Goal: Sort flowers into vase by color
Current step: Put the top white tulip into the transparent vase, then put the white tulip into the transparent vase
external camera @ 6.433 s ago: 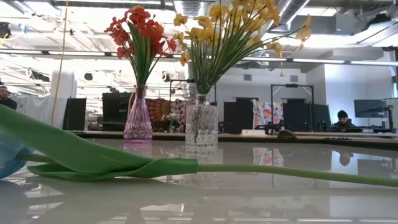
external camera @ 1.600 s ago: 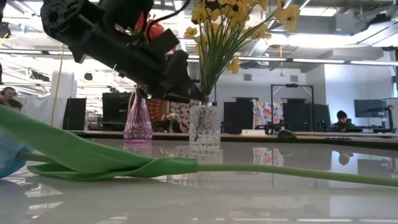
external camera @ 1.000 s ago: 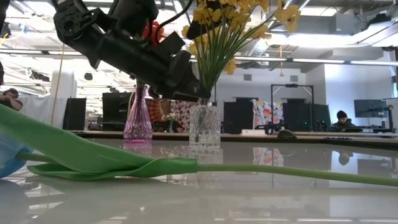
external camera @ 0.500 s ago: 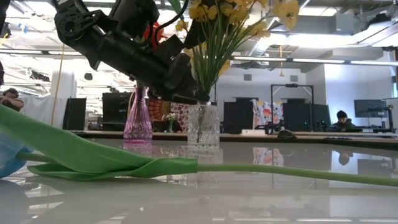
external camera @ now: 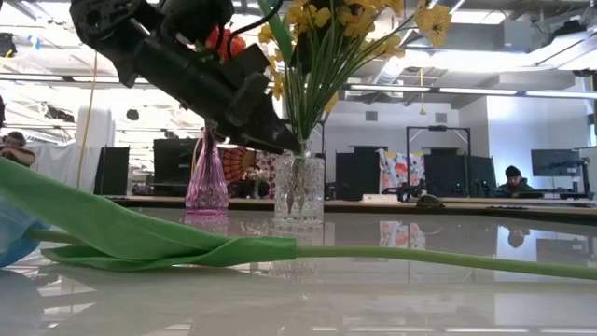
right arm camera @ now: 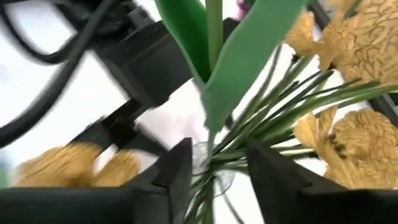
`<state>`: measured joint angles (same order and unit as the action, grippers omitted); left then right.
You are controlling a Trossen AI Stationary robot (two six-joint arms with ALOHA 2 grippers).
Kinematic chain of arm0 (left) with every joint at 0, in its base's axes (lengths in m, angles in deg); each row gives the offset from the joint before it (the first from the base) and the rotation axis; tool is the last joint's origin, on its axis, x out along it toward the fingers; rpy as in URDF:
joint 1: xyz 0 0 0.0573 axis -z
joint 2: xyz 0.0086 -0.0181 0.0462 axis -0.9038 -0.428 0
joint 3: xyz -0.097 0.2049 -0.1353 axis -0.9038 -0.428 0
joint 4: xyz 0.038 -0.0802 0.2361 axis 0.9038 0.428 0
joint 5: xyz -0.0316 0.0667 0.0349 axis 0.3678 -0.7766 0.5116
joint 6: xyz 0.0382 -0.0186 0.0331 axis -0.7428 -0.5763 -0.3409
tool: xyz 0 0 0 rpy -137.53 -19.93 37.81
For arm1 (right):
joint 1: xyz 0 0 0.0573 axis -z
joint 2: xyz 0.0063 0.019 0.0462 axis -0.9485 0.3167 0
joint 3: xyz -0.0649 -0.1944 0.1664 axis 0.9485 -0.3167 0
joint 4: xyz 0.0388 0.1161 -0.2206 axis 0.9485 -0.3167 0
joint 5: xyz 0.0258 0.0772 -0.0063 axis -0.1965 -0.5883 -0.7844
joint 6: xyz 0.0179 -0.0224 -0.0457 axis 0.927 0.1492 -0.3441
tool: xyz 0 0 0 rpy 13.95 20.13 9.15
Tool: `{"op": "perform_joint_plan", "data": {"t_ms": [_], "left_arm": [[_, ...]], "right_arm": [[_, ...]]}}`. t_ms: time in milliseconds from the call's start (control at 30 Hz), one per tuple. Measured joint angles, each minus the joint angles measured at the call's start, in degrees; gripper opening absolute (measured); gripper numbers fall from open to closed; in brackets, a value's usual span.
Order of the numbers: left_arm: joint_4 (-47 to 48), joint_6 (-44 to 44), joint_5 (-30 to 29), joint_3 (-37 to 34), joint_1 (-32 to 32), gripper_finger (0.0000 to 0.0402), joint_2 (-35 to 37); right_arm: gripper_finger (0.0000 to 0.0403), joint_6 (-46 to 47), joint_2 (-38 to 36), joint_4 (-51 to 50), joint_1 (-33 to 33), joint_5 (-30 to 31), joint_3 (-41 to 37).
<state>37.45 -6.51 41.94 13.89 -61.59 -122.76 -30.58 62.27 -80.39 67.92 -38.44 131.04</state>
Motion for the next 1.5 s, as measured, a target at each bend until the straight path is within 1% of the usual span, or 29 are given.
{"op": "perform_joint_plan", "data": {"t_ms": [133, 233, 333, 433, 533, 600, 700, 800, 933, 1033, 1167, 1333, 1500], "left_arm": [[5.2, 0.0, 0.2, 0.0, 0.5, 0.0293, 3.6], [8.9, -0.8, 0.9, 0.0, 1.5, 0.0293, 7.3], [13.3, -0.7, 1.0, 0.0, 3.1, 0.0293, 11.4], [18.7, 0.1, 1.4, 0.0, 4.9, 0.0293, 15.3], [24.1, 1.6, 1.8, 0.0, 7.0, 0.0293, 18.8], [27.8, 2.4, 1.9, 0.0, 8.5, 0.0293, 20.8], [32.0, 2.7, 2.6, 0.0, 10.4, 0.0293, 22.8], [36.6, 2.5, 4.7, 0.0, 12.1, 0.0293, 24.2], [42.2, 1.2, 10.5, 0.0, 14.3, 0.0293, 25.4], [45.9, 0.8, 14.7, 0.0, 16.1, 0.0293, 25.4], [46.3, 0.5, 16.6, -0.7, 18.3, 0.0293, 25.2], [46.1, 0.0, 16.5, -0.7, 19.5, 0.0293, 25.1], [46.3, 3.6, 18.0, -0.7, 19.5, 0.0293, 25.1]], "right_arm": [[0.0225, 0.0, -1.9, -3.4, 0.0, -4.3, 3.4], [0.025, 0.0, -3.4, -6.1, -0.1, -7.6, 6.9], [0.0257, 0.0, -4.1, -8.7, -0.8, -11.9, 11.0], [0.0257, 0.0, -4.3, -9.7, -2.6, -17.4, 14.9], [0.0258, 0.1, -4.3, -9.3, -6.2, -23.7, 17.5], [0.0257, 2.2, -4.1, -8.4, -9.4, -25.4, 18.0], [0.0257, 6.6, -3.7, -8.3, -14.9, -25.5, 18.0], [0.0257, 10.8, -2.4, -7.8, -20.7, -24.7, 17.7], [0.0258, 15.1, 1.7, -7.6, -27.5, -18.8, 17.7], [0.0258, 18.0, 6.0, -7.6, -30.6, -16.4, 17.7], [0.0257, 20.7, 12.4, -7.8, -31.4, -13.6, 17.7], [0.0254, 24.0, 20.6, -6.6, -29.5, -13.3, 17.6], [0.0254, 23.2, 26.1, -5.5, -28.2, -11.7, 17.7]]}}
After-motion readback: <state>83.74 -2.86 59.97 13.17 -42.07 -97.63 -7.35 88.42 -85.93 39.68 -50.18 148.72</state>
